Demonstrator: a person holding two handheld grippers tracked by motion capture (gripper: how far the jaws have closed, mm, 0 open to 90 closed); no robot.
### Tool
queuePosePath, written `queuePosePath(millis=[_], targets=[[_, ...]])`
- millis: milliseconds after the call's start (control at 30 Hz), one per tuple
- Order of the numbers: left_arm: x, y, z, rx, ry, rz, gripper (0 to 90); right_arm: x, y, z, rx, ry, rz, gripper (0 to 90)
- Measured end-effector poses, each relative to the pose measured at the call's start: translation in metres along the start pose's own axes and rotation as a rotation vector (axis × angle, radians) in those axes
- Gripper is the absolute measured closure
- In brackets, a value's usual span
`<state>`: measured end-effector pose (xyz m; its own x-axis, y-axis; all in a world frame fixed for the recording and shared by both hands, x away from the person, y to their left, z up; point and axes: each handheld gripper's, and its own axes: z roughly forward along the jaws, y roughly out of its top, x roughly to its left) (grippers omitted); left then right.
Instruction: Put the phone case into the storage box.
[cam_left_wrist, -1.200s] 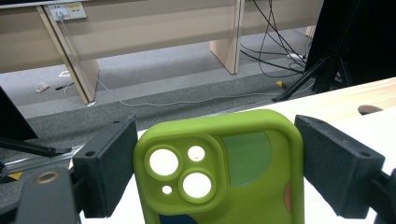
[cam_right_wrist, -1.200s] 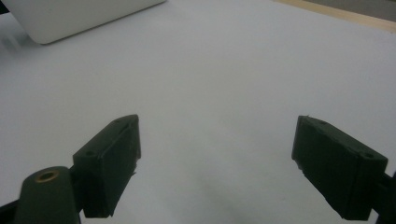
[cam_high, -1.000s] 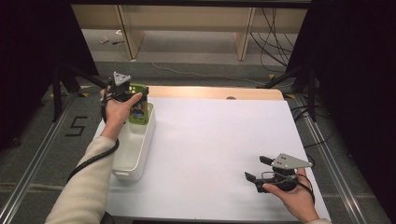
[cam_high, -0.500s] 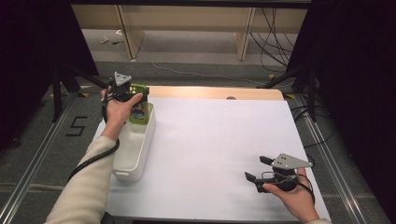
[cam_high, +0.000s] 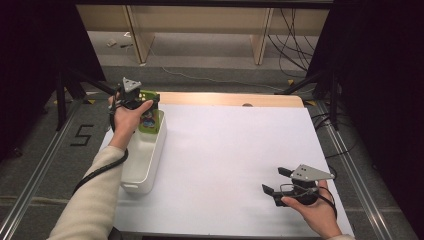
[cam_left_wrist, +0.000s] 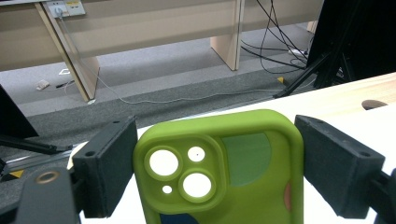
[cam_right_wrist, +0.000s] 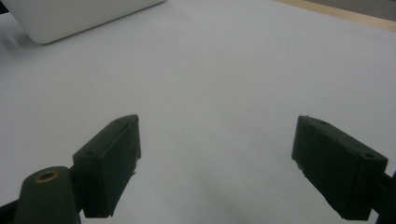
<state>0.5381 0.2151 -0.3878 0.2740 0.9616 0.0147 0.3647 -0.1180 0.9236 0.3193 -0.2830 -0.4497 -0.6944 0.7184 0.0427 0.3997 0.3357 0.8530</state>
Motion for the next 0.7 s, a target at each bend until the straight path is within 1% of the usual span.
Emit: queuePosePath(millis=[200, 367, 700], targets=[[0.0008, -0.0010, 0.0009, 0.002, 0.000, -0.004, 15.8, -0.0001, -0.0001, 0.0001, -0.001, 0.001, 0.000, 16.5], [0.0004, -0.0008, 0.0015, 0.006, 0.000, 0.003, 15.8, -0.0002, -0.0001, 0.0001, -0.001, 0.001, 0.001, 16.5], [0.0006, -0.0014, 0.0024, 0.007, -0.002, 0.002, 15.8, -0.0003, -0.0003, 0.0001, 0.000, 0.001, 0.002, 16.5]])
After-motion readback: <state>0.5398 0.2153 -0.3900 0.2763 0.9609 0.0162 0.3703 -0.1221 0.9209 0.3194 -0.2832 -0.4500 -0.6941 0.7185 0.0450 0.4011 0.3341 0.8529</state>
